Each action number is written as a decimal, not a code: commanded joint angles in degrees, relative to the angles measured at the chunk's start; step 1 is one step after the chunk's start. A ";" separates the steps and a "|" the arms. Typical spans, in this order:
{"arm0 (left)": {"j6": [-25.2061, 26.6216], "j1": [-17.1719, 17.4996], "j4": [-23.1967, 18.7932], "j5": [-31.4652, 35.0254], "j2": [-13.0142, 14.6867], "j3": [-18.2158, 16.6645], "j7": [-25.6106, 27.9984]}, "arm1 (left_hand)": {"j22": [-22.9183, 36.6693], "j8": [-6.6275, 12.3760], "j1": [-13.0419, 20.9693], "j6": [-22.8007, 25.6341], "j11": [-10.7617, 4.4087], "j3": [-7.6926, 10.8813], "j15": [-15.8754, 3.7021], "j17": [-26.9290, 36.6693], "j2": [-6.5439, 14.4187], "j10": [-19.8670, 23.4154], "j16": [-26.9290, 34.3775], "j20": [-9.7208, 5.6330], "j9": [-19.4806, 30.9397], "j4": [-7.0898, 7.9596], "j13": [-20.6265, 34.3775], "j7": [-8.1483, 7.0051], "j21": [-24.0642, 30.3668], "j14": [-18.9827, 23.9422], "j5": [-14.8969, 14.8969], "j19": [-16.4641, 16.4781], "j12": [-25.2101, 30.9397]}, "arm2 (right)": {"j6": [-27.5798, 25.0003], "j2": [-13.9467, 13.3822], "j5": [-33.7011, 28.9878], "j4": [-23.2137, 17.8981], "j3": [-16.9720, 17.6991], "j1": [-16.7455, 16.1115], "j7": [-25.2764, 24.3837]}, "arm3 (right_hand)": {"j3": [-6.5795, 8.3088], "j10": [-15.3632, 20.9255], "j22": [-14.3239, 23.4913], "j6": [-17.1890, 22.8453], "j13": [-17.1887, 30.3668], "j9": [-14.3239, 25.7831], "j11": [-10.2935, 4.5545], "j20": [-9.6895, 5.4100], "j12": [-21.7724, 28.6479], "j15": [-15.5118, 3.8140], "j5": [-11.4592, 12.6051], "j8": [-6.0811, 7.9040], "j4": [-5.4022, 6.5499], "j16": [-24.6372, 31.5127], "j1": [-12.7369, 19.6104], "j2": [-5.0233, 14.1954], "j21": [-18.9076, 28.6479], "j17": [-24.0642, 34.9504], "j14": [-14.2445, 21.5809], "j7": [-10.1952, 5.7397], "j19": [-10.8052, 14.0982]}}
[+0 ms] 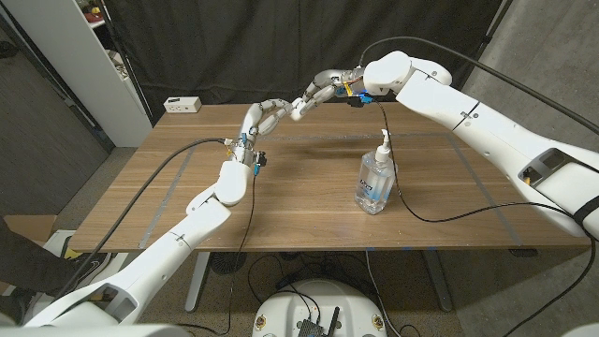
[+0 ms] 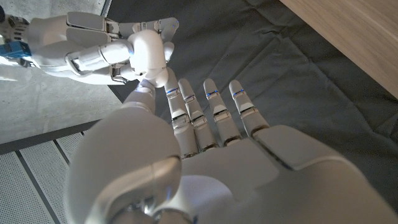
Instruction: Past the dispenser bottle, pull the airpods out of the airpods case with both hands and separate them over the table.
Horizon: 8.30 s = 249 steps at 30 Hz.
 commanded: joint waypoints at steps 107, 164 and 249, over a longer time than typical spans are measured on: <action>-8.26 -4.28 7.48 -12.13 -3.19 -0.95 -9.76 | -0.15 1.15 8.68 3.06 -1.83 -1.12 -7.42 1.38 -1.29 3.70 0.35 0.46 3.61 -3.36 3.08 -1.51 2.20 1.46 1.37 -0.58 -0.59 | 0.48 -2.03 1.36 -5.18 3.50 -4.54 -7.69 | 1.49 1.05 -0.07 1.75 1.86 6.77 -1.07 -0.30 0.82 -6.62 -0.31 0.24 -0.02 -0.44 0.90 0.77 0.30 0.63 0.86 -2.21 -0.05; -11.29 -21.54 20.38 12.01 -15.33 10.03 4.68 | 0.11 0.59 9.06 4.26 -2.28 -3.48 -7.03 2.38 -2.33 -0.04 -0.65 -0.06 2.88 -2.85 2.90 -3.18 2.69 -2.11 3.00 -2.11 -3.44 | 18.73 -16.15 24.62 2.65 23.70 -15.31 -3.63 | -2.06 -9.90 -0.18 -7.14 -1.23 -2.34 4.35 2.32 -7.31 -1.18 0.88 -7.87 0.22 -4.43 -4.48 -2.91 -1.29 -0.86 -8.34 -0.17 -2.61; -9.32 -23.21 24.05 5.41 -18.09 13.39 -0.37 | 0.02 -4.54 3.80 -5.91 0.34 -10.01 -5.10 3.28 -4.96 -4.84 -1.85 0.43 3.26 0.93 3.17 -2.45 3.63 -4.19 1.89 -3.90 -5.23 | 31.05 -10.75 26.48 10.67 24.81 -19.65 -9.68 | -0.47 2.14 -0.13 5.95 -0.43 -0.26 -1.66 -1.03 -4.54 -7.55 0.41 -0.37 -0.98 0.42 3.11 0.16 -0.51 -1.31 0.22 -2.77 1.05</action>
